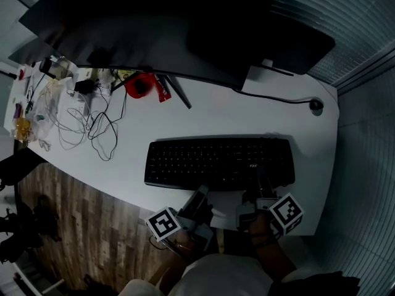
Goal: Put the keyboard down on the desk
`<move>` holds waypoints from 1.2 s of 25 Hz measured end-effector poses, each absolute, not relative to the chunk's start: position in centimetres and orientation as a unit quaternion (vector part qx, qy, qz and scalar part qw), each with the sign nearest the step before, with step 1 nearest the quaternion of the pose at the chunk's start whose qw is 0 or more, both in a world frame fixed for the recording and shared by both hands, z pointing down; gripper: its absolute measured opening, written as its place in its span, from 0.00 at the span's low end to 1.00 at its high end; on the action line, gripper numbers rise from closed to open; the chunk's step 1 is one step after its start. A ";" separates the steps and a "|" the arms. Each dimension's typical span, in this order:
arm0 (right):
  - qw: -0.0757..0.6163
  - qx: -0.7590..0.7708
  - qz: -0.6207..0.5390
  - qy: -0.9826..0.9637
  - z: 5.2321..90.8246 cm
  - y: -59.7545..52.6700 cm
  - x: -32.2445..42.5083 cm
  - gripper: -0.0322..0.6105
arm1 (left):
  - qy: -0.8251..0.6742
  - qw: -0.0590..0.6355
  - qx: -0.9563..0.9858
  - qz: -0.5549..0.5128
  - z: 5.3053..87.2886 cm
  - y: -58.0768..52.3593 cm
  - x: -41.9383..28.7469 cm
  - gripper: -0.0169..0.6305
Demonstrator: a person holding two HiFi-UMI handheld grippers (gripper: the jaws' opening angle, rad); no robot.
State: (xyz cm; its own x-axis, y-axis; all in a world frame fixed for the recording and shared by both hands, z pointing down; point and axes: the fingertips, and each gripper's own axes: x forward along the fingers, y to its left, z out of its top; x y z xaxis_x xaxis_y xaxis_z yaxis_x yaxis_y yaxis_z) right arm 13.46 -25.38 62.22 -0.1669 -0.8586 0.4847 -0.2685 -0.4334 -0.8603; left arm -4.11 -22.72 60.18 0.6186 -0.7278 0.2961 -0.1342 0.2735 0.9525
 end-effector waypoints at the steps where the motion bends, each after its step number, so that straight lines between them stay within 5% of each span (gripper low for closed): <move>1: 0.245 -0.596 -0.601 0.473 62.2 -25.4 13.5 0.21 | -0.381 0.703 0.564 -0.208 60.2 -22.5 -3.8 0.24; 22: 0.196 -0.583 -0.595 0.517 62.6 -26.2 13.8 0.22 | -0.391 0.705 0.543 -0.233 60.8 -22.3 -2.7 0.16; 30: 0.182 -0.582 -0.595 0.524 62.7 -25.9 13.9 0.29 | -0.393 0.702 0.544 -0.235 60.9 -22.3 -2.4 0.16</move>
